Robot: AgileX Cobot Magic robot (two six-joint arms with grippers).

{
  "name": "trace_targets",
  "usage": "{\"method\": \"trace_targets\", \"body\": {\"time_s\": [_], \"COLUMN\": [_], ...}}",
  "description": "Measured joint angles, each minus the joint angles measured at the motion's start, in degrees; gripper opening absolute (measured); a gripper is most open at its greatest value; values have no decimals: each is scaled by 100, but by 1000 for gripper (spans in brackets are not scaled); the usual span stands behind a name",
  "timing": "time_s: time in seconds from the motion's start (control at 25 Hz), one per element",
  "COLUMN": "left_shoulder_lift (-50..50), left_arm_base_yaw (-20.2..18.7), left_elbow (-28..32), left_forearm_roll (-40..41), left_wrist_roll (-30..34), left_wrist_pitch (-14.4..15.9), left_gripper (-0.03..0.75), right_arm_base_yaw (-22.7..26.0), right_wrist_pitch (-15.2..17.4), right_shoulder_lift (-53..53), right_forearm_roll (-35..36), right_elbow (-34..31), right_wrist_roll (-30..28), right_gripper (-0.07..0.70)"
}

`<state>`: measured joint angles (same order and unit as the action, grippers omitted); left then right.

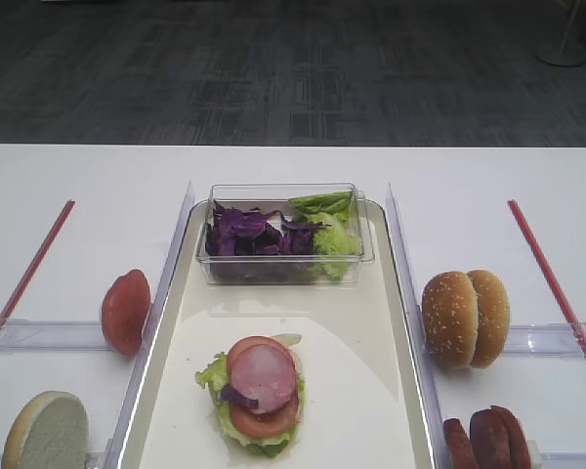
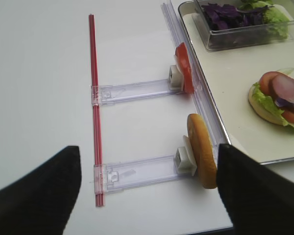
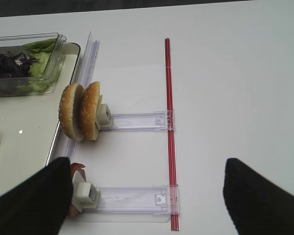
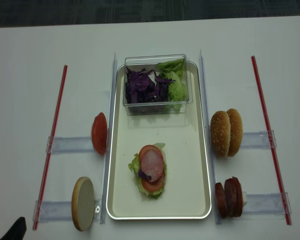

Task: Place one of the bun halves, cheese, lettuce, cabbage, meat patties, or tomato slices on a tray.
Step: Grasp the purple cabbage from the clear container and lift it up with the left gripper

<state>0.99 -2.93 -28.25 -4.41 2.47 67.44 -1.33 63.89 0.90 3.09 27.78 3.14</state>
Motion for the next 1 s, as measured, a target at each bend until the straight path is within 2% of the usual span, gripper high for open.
{"method": "trace_targets", "body": {"time_s": [1.0], "left_shoulder_lift": [0], "left_arm_base_yaw": [0], "left_elbow": [0], "left_forearm_roll": [0], "left_wrist_roll": [0], "left_wrist_pitch": [0], "left_gripper": [539], "right_arm_base_yaw": [0], "right_wrist_pitch": [0], "right_shoulder_lift": [0], "right_forearm_roll": [0], "right_elbow": [0], "right_wrist_roll": [10], "right_gripper": [640]}}
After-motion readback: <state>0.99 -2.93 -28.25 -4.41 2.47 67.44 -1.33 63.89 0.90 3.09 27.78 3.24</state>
